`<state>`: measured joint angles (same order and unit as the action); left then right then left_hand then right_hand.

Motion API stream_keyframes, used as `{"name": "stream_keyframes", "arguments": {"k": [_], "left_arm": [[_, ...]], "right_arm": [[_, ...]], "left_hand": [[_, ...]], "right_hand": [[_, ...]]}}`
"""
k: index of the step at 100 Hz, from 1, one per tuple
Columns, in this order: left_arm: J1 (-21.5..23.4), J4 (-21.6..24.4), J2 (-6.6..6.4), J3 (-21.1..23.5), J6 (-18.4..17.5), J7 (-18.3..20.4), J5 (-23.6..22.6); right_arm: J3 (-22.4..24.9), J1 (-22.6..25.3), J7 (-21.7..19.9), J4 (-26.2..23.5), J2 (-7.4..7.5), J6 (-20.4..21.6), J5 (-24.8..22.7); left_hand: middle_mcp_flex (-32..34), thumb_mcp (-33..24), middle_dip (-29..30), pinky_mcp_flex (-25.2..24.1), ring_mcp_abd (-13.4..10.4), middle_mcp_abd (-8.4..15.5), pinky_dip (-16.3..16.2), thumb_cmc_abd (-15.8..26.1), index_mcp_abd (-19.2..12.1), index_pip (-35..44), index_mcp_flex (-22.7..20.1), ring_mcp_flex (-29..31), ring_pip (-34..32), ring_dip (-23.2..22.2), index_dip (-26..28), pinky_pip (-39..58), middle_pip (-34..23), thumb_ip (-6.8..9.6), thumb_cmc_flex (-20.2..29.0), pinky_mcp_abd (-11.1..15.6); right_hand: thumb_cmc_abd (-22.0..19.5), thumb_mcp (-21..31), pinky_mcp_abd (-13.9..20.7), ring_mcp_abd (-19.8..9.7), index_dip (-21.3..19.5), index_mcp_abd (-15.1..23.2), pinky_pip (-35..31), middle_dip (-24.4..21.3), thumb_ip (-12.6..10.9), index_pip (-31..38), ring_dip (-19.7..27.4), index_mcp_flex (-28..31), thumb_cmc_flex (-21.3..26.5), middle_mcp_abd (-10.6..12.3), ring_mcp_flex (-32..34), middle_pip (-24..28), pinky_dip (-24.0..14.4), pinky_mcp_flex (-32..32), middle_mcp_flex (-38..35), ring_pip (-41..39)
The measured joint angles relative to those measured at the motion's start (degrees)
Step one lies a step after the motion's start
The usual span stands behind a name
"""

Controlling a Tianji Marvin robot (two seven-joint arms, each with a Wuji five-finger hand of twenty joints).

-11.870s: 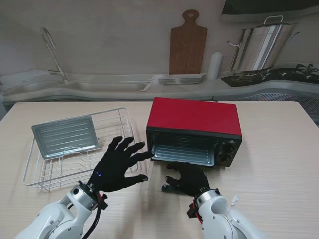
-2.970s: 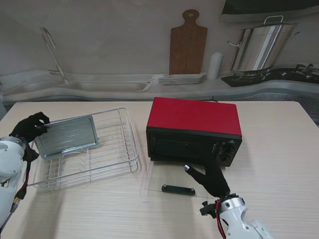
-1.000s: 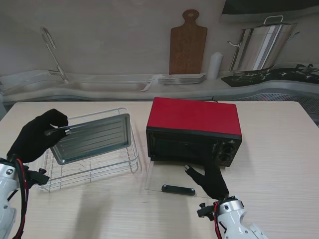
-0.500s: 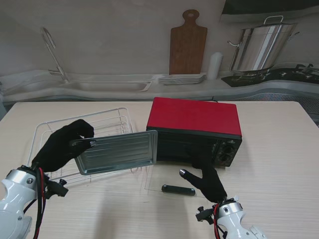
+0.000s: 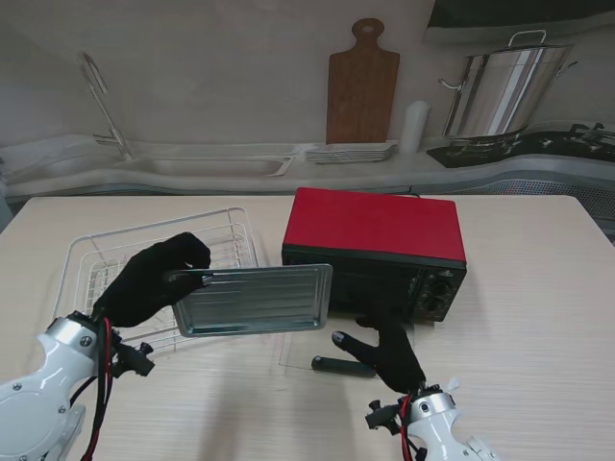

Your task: Slide the trays into the oven

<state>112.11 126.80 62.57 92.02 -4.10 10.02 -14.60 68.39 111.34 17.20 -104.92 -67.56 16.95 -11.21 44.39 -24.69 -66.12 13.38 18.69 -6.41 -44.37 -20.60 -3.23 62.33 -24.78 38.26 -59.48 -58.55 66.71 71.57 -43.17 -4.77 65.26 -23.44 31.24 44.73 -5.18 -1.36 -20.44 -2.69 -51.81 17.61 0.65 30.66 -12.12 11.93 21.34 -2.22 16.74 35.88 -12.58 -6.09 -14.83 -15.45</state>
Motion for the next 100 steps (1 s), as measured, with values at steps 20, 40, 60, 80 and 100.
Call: {"name": "stream_keyframes", "arguments": {"k": [20, 40, 60, 80, 100], "left_arm": [[-2.1, -1.3, -0.24, -2.1, -0.7, 0.6, 1.2], [-4.4, -2.6, -0.53, -4.6, -1.4, 1.6, 2.2], [-6.7, -4.0, -0.75, -7.1, -2.0, 2.2, 3.3], [-8.3, -4.8, -0.88, -8.5, -2.0, 3.2, 4.1], [-9.1, -5.1, -0.88, -9.2, -1.9, 3.0, 4.1]], "right_arm": [[-2.1, -1.5, 0.1, 2.1, -0.37, 5.2, 4.4], [-3.3, -2.5, 1.3, 3.2, -0.93, 5.4, 3.7], [-4.3, -3.1, 3.8, 4.2, -1.55, 7.8, 4.1], [-5.2, -3.7, 5.4, 5.0, -2.36, 10.2, 5.6], [-5.4, -3.7, 2.6, 5.0, -2.46, 13.4, 11.2]], "left_hand": [[0.0, 0.0, 0.0, 0.0, 0.0, 0.0, 0.0, 0.0, 0.0, 0.0, 0.0, 0.0, 0.0, 0.0, 0.0, 0.0, 0.0, 0.0, 0.0, 0.0], [0.0, 0.0, 0.0, 0.0, 0.0, 0.0, 0.0, 0.0, 0.0, 0.0, 0.0, 0.0, 0.0, 0.0, 0.0, 0.0, -0.1, 0.0, 0.0, 0.0], [0.0, 0.0, 0.0, 0.0, 0.0, 0.0, 0.0, 0.0, 0.0, 0.0, 0.0, 0.0, 0.0, 0.0, 0.0, 0.0, -0.1, 0.0, 0.0, 0.0], [0.0, 0.0, -0.2, 0.0, 0.0, -0.1, 0.0, 0.0, 0.0, 0.0, 0.0, 0.0, 0.0, 0.0, 0.3, 0.0, -0.2, 0.0, 0.0, 0.0], [0.0, 0.0, -0.2, -0.1, 0.1, -0.1, 0.0, 0.0, 0.5, 0.0, 0.0, 0.0, 0.0, 0.0, 0.7, 0.0, -0.4, 0.0, 0.0, 0.0]], "right_hand": [[2.8, 7.2, 1.4, 0.0, 0.0, 0.1, -0.1, 0.0, 0.8, 1.5, 0.0, 1.3, 1.8, 0.0, 0.0, 0.0, -0.6, -1.0, -2.1, 0.0], [5.6, 12.1, 1.5, 0.0, -0.1, 0.7, -1.5, 0.2, 1.6, 3.7, -0.6, 4.6, 4.1, -0.1, 4.4, 0.1, -1.5, -4.9, -5.8, -0.8], [8.1, 18.0, 1.6, 1.5, 0.0, 2.4, -5.4, 0.6, 2.3, 6.3, -1.6, 14.6, 7.5, -0.3, 14.0, 0.4, -3.0, -14.0, -17.0, -3.3], [9.7, 22.9, 1.3, 2.7, 0.0, 5.1, -6.7, 0.6, 2.3, 8.5, -1.6, 24.8, 14.2, -0.4, 23.6, -0.9, -2.9, -22.1, -28.2, -4.1], [6.4, 26.1, 0.4, 4.3, 4.1, 7.2, -10.8, 0.5, 9.9, 11.5, -1.6, 35.3, 23.9, -0.4, 32.9, -5.1, -1.9, -29.1, -40.7, -5.7]]}}
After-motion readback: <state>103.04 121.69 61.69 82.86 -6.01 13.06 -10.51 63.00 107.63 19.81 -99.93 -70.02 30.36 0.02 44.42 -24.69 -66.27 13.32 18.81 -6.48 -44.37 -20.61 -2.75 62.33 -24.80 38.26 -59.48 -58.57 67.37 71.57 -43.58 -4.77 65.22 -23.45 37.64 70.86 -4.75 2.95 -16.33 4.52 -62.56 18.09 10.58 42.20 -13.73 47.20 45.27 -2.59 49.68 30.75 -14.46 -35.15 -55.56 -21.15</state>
